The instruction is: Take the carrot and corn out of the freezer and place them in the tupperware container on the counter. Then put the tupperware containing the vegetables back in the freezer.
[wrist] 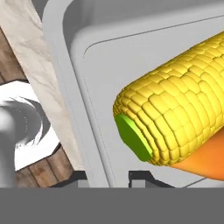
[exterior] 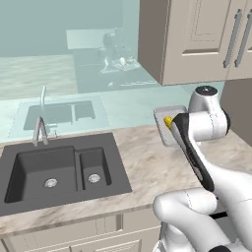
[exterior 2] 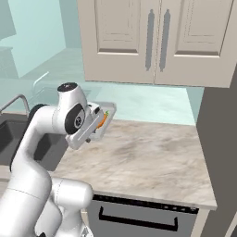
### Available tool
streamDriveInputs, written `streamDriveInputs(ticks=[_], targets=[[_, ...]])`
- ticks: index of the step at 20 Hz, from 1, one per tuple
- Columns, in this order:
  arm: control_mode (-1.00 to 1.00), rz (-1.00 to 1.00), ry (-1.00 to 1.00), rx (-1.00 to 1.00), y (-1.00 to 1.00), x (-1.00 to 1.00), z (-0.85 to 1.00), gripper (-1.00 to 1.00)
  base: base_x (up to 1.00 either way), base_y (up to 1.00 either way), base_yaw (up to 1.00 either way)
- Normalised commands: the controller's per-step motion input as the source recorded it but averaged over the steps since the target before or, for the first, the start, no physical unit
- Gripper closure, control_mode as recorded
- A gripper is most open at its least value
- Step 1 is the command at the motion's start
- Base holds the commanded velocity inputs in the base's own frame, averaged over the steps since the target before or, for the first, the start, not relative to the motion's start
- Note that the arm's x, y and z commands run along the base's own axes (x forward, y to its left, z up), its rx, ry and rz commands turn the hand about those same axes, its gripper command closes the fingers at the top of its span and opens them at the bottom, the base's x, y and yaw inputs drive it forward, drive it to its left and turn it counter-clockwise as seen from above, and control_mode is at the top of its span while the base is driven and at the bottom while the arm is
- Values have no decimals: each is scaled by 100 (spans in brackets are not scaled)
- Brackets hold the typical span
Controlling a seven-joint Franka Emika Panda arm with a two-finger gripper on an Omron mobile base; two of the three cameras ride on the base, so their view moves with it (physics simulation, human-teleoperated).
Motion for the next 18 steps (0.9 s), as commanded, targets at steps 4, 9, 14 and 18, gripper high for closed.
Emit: streamDriveInputs(ticks=[4, 9, 14, 18], targets=[[-100, 21, -2, 0, -22, -53, 29, 100, 0, 0, 0], [-100, 22, 0, 0, -2, -38, 51, 100, 0, 0, 0], [-100, 22, 0, 0, 0, -50, 39, 100, 0, 0, 0], [-100, 13, 0, 1, 1, -44, 24, 100, 0, 0, 0]])
